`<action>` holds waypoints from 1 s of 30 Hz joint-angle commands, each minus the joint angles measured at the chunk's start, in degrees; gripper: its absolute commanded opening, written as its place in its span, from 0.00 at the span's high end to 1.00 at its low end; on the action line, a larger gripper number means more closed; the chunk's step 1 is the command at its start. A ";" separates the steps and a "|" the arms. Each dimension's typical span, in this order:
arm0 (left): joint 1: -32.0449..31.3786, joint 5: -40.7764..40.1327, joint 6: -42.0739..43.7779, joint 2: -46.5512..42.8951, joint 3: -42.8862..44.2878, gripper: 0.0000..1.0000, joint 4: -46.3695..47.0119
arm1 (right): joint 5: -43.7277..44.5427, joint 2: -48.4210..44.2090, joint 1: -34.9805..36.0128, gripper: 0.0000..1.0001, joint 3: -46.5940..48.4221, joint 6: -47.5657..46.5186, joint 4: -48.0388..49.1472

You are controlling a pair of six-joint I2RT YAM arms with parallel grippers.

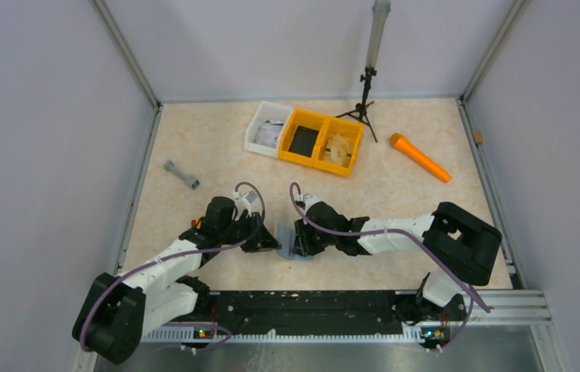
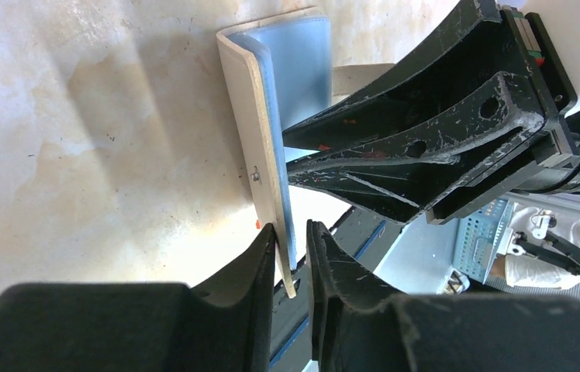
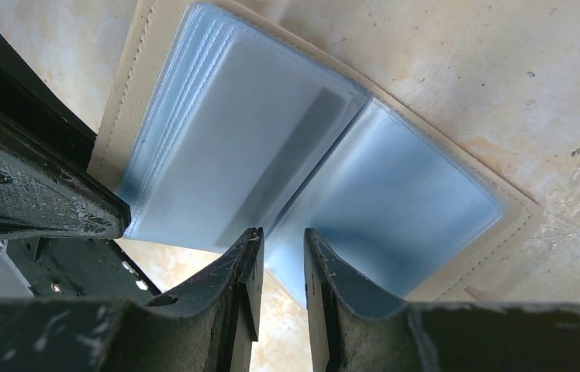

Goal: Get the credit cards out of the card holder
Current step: Remove the credit card from the card holder.

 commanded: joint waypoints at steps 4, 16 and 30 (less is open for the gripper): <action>-0.10 0.82 0.58 1.14 0.77 0.85 3.07 | -0.36 -0.14 0.26 0.73 -0.65 -0.19 2.17; -0.14 -0.55 2.76 1.71 0.60 0.99 1.66 | -0.38 -0.27 0.26 0.73 -1.20 0.05 2.32; -0.34 -8.81 9.10 -2.56 9.89 1.00 -18.03 | 3.90 -8.73 0.26 0.66 -5.25 1.93 1.07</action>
